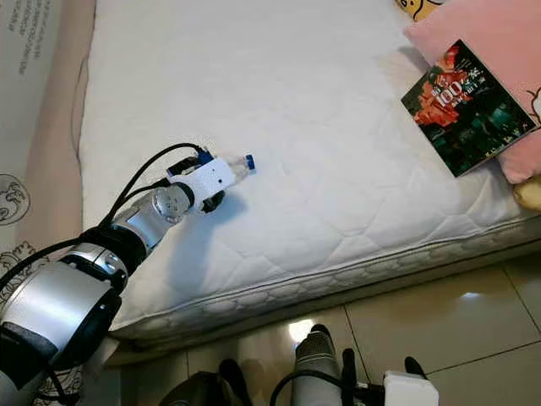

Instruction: Clean up the room

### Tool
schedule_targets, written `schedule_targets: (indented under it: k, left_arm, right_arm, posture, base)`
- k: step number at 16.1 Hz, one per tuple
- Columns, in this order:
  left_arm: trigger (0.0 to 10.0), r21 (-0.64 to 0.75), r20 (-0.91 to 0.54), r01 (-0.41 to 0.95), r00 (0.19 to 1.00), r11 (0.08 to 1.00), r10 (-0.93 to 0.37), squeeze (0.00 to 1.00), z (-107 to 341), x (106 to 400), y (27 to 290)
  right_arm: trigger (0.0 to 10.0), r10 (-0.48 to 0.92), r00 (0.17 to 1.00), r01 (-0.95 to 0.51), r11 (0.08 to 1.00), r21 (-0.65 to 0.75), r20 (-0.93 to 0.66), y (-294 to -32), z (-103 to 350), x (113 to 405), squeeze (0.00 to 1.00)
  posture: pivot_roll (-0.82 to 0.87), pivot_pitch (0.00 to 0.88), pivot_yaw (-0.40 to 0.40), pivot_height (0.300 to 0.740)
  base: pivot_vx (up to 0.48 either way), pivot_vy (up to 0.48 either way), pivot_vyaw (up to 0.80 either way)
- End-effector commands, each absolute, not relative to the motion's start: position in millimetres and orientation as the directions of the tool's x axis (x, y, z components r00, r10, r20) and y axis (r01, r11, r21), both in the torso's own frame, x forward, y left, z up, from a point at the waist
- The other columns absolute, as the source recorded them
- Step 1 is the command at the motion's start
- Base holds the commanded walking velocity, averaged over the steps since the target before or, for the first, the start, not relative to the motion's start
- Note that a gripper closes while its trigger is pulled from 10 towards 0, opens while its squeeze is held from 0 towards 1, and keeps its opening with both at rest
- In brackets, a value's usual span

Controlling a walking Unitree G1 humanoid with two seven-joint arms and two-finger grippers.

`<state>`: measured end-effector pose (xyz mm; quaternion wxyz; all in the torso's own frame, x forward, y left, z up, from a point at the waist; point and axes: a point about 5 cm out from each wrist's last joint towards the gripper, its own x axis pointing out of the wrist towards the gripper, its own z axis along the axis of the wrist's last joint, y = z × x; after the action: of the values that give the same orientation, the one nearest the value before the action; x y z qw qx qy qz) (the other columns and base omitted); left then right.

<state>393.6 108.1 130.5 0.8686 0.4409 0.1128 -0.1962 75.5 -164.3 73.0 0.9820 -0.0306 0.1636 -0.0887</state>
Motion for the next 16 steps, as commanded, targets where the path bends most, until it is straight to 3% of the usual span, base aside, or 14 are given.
schedule_targets:
  k: [1,2,3,7,16]
  left_arm:
    - [10.0,0.708,-0.415,0.448,0.889,0.546,-0.193,0.0,118,389,119]
    - [4.7,0.713,-0.398,0.424,0.901,0.559,-0.175,0.0,120,391,122]
    - [0.0,0.694,-0.336,0.329,0.935,0.64,-0.117,0.0,128,395,130]
    - [0.0,0.677,-0.303,0.26,0.951,0.689,-0.062,0.0,132,397,140]
    - [0.0,0.545,-0.379,0.34,0.915,0.766,-0.136,0.0,117,390,134]
  right_arm:
    - [10.0,-0.188,0.921,0.167,0.982,-0.091,-0.342,-164,72,70,0.0]
    - [10.0,-0.187,0.921,0.165,0.982,-0.09,-0.342,-163,73,70,0.0]
    - [10.0,-0.092,0.946,0.065,0.993,-0.095,-0.311,-153,78,72,0.0]
    - [10.0,-0.025,0.956,-0.001,0.996,-0.087,-0.291,-147,82,79,0.0]
    - [10.0,0.188,0.961,-0.228,0.953,-0.201,-0.201,-135,103,90,0.0]
  posture:
    - [-0.49,0.313,0.184,0.74]
    - [-0.49,0.313,0.184,0.74]
    - [-0.49,0.311,0.182,0.74]
    - [-0.48,0.31,0.173,0.74]
    - [-0.47,0.294,0.173,0.74]
  base:
    - [0.0,0.0,0.0]
    - [0.0,0.0,0.0]
    - [0.0,0.0,0.0]
    - [0.0,0.0,0.0]
    - [0.0,0.0,0.0]
